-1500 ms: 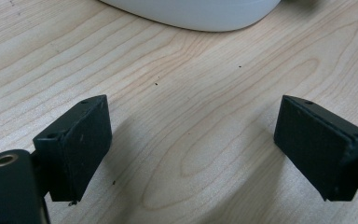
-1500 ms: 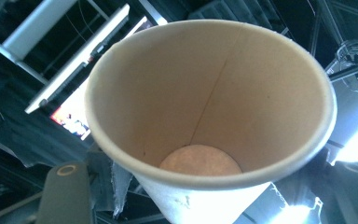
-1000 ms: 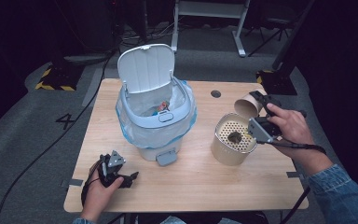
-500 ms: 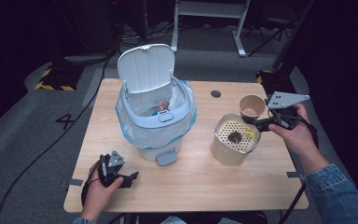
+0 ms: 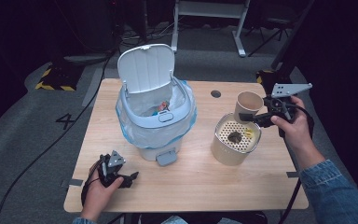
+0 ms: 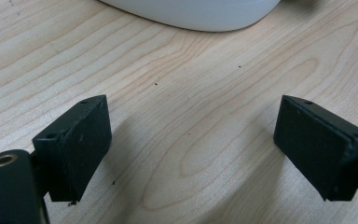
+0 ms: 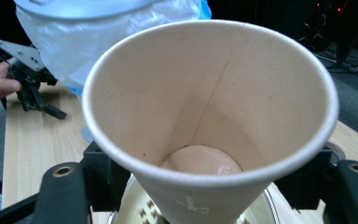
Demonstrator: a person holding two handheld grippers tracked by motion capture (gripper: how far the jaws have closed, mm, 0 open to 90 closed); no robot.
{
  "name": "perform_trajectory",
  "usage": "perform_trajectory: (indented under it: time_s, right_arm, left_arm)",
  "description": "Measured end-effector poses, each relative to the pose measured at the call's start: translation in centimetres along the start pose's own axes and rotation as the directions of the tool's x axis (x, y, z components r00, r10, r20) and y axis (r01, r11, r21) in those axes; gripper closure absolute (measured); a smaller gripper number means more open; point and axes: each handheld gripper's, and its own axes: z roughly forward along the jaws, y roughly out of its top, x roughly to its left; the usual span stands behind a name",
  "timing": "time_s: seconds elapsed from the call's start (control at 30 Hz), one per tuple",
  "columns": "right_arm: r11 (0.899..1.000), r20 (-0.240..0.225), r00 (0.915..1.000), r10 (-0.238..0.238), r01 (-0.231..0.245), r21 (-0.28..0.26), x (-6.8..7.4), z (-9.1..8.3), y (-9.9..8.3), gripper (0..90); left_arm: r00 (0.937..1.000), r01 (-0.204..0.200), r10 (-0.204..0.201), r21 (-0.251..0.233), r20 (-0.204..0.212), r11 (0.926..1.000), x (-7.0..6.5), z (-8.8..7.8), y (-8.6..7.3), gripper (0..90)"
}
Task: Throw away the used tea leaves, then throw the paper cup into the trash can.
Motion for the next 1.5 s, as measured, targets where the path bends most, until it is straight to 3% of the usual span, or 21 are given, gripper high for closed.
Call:
perform_trajectory:
  time_s: [0.47, 0.93, 1.17, 1.5]
  right_arm:
    - [0.998, -0.013, 0.9983, -0.056, 0.056, -0.017, 1.4, 2.2, 4.7, 29.8]
    - [0.994, -0.061, 0.9946, -0.083, 0.079, -0.070, 2.6, 6.4, 9.5, 29.4]
    - [0.992, -0.105, 0.9918, -0.072, 0.060, -0.112, 3.2, 9.0, 11.2, 29.1]
    - [0.983, -0.097, 0.9946, -0.038, 0.020, -0.183, 3.8, 12.2, 12.3, 28.6]
  left_arm:
    - [1.0000, 0.001, -0.001, 0.002, 0.002, 1.0000, 0.0, 0.0, 0.0, 11.5]
    - [1.0000, 0.000, 0.000, 0.001, 0.002, 1.0000, 0.0, 0.0, 0.0, 11.5]
    - [1.0000, -0.004, 0.004, 0.000, 0.003, 1.0000, 0.0, 0.0, 0.0, 11.7]
    - [1.0000, -0.003, 0.003, 0.001, 0.006, 1.0000, 0.0, 0.0, 0.0, 11.6]
